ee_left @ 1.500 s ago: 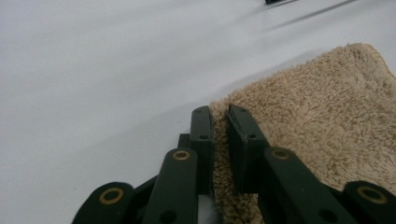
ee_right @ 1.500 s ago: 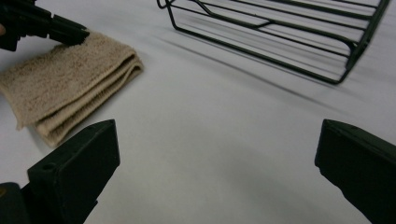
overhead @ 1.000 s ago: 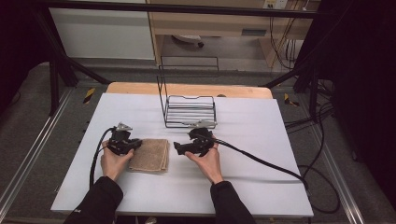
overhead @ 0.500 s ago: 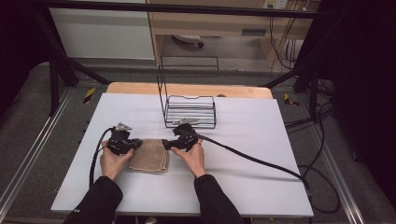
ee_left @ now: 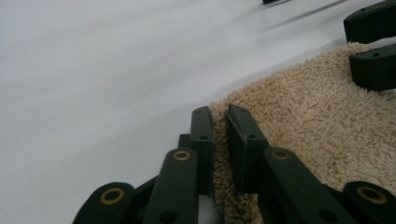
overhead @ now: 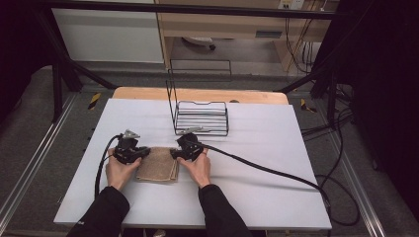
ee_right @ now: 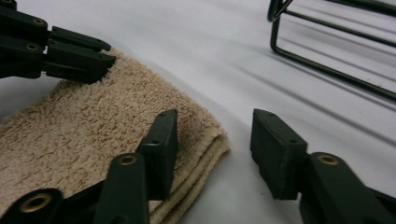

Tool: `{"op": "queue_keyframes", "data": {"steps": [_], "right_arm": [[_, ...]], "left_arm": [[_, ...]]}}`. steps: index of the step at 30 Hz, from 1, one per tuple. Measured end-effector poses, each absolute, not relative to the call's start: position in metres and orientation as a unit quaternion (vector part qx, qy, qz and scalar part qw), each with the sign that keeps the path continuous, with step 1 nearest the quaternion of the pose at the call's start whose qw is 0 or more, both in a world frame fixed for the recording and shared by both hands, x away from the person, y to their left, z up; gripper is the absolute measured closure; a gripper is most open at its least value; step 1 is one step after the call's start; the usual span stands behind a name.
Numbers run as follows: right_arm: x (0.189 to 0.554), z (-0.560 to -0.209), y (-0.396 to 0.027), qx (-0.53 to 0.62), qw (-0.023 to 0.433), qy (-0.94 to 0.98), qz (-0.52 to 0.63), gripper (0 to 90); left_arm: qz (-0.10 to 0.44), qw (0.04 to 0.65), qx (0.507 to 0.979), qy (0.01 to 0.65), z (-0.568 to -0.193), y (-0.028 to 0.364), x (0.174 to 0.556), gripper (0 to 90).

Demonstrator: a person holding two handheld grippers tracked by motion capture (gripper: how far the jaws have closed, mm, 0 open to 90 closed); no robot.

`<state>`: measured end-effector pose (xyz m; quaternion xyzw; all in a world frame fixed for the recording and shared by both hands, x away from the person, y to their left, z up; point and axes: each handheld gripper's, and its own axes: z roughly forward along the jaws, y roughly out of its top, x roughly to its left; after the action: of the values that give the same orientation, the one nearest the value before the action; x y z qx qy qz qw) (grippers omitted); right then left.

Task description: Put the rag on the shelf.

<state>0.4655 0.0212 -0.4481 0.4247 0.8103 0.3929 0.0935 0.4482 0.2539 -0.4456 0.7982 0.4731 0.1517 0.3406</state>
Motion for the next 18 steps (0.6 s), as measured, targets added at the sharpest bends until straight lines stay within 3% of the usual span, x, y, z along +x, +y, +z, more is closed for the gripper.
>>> {"op": "queue_keyframes", "data": {"steps": [18], "right_arm": [[0.4649,-0.4501,0.0243,0.435,0.044,0.809,0.392,80.9]], "left_arm": [[0.141,0.35,0.794,0.478,-0.446,0.2571,0.4495,80.7]]}}
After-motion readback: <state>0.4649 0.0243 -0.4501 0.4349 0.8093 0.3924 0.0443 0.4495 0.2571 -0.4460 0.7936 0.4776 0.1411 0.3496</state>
